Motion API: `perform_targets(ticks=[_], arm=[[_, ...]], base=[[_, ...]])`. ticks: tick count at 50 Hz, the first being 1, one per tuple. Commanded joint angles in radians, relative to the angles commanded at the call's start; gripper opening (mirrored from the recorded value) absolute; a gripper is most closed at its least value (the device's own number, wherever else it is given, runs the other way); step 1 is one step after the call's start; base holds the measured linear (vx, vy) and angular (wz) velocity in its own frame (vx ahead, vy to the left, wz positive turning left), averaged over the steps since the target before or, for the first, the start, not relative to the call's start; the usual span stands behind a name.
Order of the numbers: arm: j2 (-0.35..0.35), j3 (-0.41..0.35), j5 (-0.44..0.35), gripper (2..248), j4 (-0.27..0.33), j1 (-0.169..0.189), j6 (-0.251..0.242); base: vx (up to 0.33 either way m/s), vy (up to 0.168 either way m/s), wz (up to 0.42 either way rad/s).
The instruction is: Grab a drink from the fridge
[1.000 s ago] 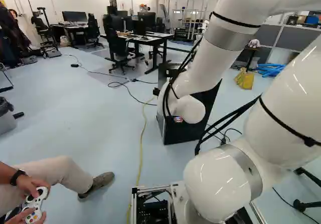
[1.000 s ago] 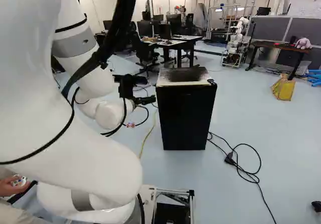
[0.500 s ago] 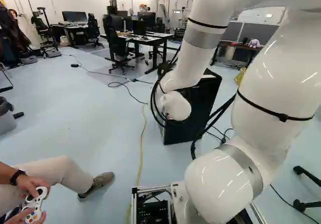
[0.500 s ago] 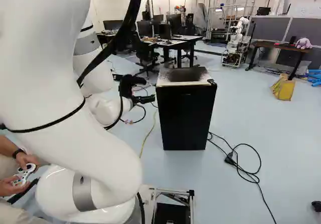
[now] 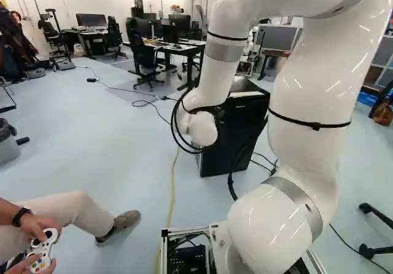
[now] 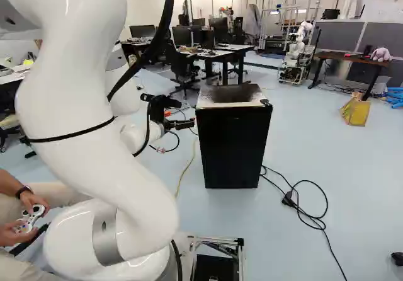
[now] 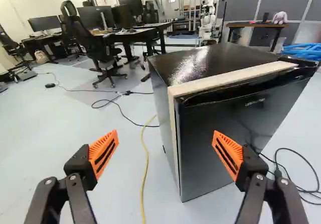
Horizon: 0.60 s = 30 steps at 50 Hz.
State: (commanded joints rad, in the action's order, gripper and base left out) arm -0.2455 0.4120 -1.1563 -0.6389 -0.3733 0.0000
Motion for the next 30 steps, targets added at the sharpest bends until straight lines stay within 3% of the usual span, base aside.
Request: perform_targets(ticks=[30], arm=[[-0.182,0.131,-0.086,247,-0.231,-0.041,0.0]], base=[[0.0,0.0,0.0]])
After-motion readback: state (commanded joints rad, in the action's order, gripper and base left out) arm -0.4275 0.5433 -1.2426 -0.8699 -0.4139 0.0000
